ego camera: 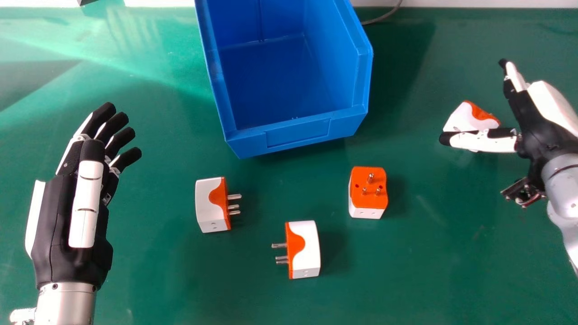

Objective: Pick all objects and put in blue box

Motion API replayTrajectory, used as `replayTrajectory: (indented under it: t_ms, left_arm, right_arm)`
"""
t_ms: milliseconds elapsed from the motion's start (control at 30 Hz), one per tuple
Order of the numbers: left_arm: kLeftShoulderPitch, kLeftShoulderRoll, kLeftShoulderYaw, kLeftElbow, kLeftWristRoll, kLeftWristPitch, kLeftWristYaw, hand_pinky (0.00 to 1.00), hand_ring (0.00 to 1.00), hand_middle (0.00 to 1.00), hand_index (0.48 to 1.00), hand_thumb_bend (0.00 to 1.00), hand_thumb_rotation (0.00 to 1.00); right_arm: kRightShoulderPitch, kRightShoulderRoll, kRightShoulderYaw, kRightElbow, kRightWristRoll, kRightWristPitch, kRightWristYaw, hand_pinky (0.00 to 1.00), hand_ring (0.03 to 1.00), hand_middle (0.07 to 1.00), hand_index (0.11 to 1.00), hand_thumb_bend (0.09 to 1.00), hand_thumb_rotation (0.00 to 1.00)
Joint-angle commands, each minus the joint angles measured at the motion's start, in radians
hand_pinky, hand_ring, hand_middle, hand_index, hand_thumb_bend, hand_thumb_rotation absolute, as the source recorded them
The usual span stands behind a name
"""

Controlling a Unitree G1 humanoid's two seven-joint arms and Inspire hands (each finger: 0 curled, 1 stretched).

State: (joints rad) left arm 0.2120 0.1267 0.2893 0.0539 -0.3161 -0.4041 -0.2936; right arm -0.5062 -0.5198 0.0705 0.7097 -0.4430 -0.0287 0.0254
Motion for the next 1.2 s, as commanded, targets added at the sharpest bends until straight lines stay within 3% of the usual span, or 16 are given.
replayTrajectory:
  t_ms: [0, 233, 667, 800, 933, 1167]
  left_arm:
    - [-0.001, 0.007, 0.009, -0.024, -0.007, -0.008, 0.001, 0.83, 0.86, 0.87, 0.855, 0.68, 0.81]
    - [0.004, 0.008, 0.01, -0.031, -0.001, -0.008, 0.004, 0.83, 0.86, 0.87, 0.855, 0.68, 0.82]
    - [0.007, 0.021, 0.014, -0.031, -0.009, -0.003, -0.007, 0.84, 0.87, 0.88, 0.863, 0.7, 0.82]
    - [0.008, 0.02, 0.018, -0.034, -0.012, -0.001, -0.008, 0.84, 0.87, 0.88, 0.861, 0.71, 0.82]
    - [0.011, 0.019, 0.018, -0.041, -0.003, 0.001, -0.003, 0.85, 0.87, 0.88, 0.862, 0.7, 0.83]
    - [0.011, 0.019, 0.021, -0.038, -0.009, -0.003, -0.011, 0.85, 0.87, 0.88, 0.86, 0.71, 0.83]
  right_arm:
    - [-0.038, -0.033, 0.005, 0.009, 0.001, 0.007, 0.009, 0.86, 0.998, 1.0, 1.0, 0.655, 0.37]
    - [-0.08, -0.035, 0.039, 0.061, -0.011, 0.023, 0.028, 0.87, 0.996, 1.0, 1.0, 0.645, 0.35]
    - [-0.137, -0.027, 0.075, 0.131, -0.007, 0.058, 0.048, 0.87, 0.982, 1.0, 0.988, 0.626, 0.32]
    - [-0.15, -0.028, 0.085, 0.157, -0.008, 0.062, 0.04, 0.87, 0.974, 1.0, 0.983, 0.621, 0.32]
    - [-0.158, -0.03, 0.087, 0.167, -0.003, 0.068, 0.047, 0.87, 0.971, 1.0, 0.981, 0.623, 0.32]
    - [-0.165, -0.033, 0.088, 0.167, 0.0, 0.078, 0.059, 0.88, 0.975, 1.0, 0.985, 0.61, 0.31]
